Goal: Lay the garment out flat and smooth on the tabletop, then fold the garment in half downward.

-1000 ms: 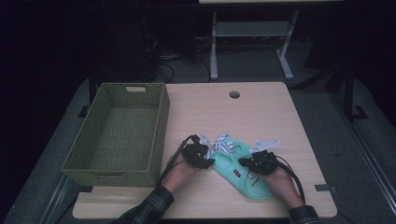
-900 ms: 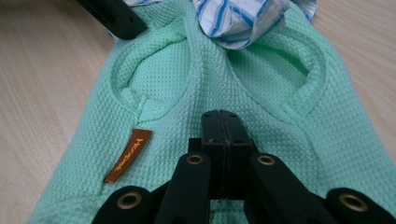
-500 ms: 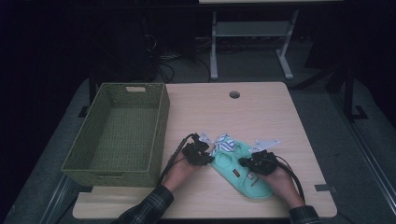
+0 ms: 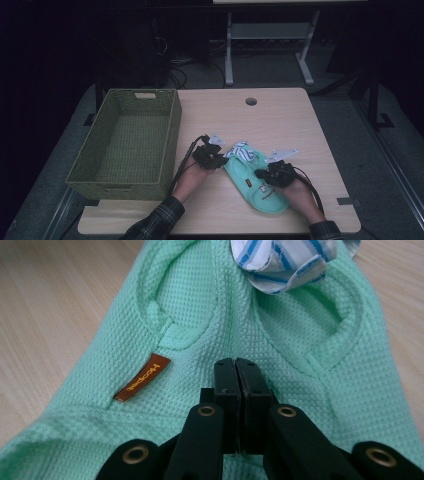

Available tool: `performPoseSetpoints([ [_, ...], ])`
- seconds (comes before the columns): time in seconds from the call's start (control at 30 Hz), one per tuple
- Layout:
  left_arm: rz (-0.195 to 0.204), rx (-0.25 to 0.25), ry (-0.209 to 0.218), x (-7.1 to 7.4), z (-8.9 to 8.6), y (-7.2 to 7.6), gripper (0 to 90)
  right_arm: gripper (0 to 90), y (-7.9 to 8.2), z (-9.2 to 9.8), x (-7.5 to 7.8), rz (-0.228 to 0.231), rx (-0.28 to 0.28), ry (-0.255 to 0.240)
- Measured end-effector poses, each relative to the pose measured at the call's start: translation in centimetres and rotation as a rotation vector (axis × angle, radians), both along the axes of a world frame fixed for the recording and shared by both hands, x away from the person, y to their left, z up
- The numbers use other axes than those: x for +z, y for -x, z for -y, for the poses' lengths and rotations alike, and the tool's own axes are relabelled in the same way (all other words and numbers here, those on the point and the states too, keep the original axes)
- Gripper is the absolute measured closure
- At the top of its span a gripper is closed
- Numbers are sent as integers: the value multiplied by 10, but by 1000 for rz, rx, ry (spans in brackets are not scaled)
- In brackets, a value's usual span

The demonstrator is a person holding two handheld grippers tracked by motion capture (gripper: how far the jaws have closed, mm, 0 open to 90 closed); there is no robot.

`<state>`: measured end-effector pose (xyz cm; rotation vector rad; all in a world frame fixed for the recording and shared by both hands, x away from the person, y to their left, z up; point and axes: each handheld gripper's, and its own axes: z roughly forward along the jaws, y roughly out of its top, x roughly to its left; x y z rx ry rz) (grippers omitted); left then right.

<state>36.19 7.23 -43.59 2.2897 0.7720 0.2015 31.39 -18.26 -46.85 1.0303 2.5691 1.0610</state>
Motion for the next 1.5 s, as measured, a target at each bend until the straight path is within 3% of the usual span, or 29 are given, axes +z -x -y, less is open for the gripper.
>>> performPoseSetpoints([
  [0.37, 48, -3, 83, 20, -1, 1, 805, 883, 1, -11, 1, 2, 0, 5],
  [0.57, 78, -10, 83, 28, -1, 4, 807, 895, 0, -18, 2, 24, 16, 36],
  [0.77, 107, 32, 94, 33, -7, 1, 808, 896, 5, -15, 8, 43, 15, 4],
  [0.87, 137, 61, 90, 38, -10, -1, 808, 896, 9, -11, 10, 37, 4, -23],
  [1.0, 166, 73, 93, 43, -15, -2, 807, 896, 10, -8, 7, 21, 8, -18],
  [1.17, 163, 84, 109, 45, -19, -2, 807, 896, 9, -11, 4, 8, 14, -14],
  [1.5, 196, 130, 108, 52, -32, -5, 807, 896, 6, -14, 1, 8, 21, -3],
])
